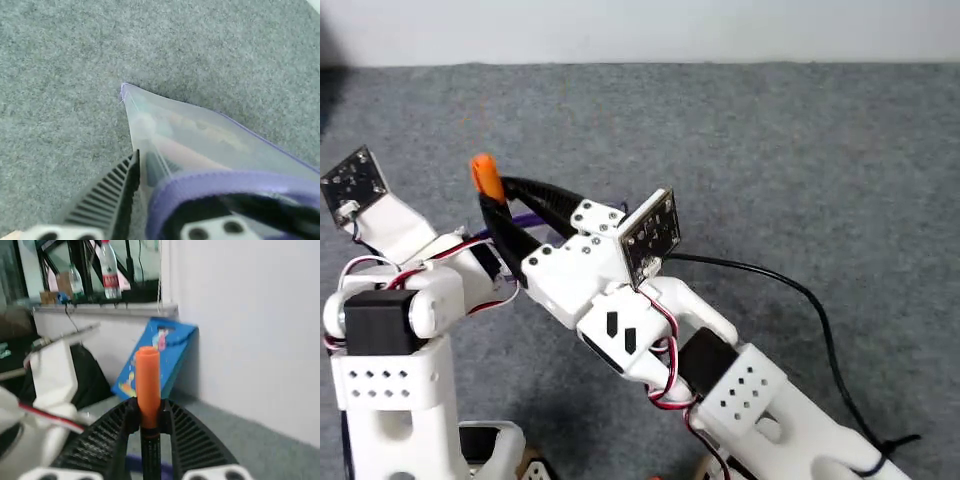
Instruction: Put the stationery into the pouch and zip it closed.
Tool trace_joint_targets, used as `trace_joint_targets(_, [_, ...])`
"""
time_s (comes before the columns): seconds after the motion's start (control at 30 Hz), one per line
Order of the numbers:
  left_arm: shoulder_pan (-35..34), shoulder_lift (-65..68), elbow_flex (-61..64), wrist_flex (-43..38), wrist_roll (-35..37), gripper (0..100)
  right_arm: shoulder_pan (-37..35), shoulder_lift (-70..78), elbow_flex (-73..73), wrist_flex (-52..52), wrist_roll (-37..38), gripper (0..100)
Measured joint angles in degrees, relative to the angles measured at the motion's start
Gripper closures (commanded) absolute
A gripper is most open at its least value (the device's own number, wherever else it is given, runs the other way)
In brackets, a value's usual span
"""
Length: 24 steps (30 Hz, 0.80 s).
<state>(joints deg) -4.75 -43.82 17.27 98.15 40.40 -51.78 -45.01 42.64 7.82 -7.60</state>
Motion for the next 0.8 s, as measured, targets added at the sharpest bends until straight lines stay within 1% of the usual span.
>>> trace_joint_targets(0.1, [0.0,0.0,0.0,0.0,0.0,99,0.0,-2.7,0.0,9.9,-1.8,81.5])
trace_joint_targets(0.17, [0.0,0.0,0.0,0.0,0.0,99,-0.4,-5.1,0.0,16.2,-2.6,77.9])
trace_joint_targets(0.33, [0.2,0.0,0.0,0.0,0.0,99,-0.4,-11.3,-0.1,26.5,-3.0,77.9])
trace_joint_targets(0.47, [0.2,0.0,0.0,0.0,0.0,99,1.8,-14.8,-2.5,32.8,-2.2,77.8])
trace_joint_targets(0.7, [0.0,0.0,0.0,0.0,0.0,99,10.7,-16.7,-8.6,43.8,-1.1,77.9])
trace_joint_targets(0.8, [0.0,0.0,0.0,0.0,0.0,99,12.5,-16.7,-8.9,44.2,-1.1,79.9])
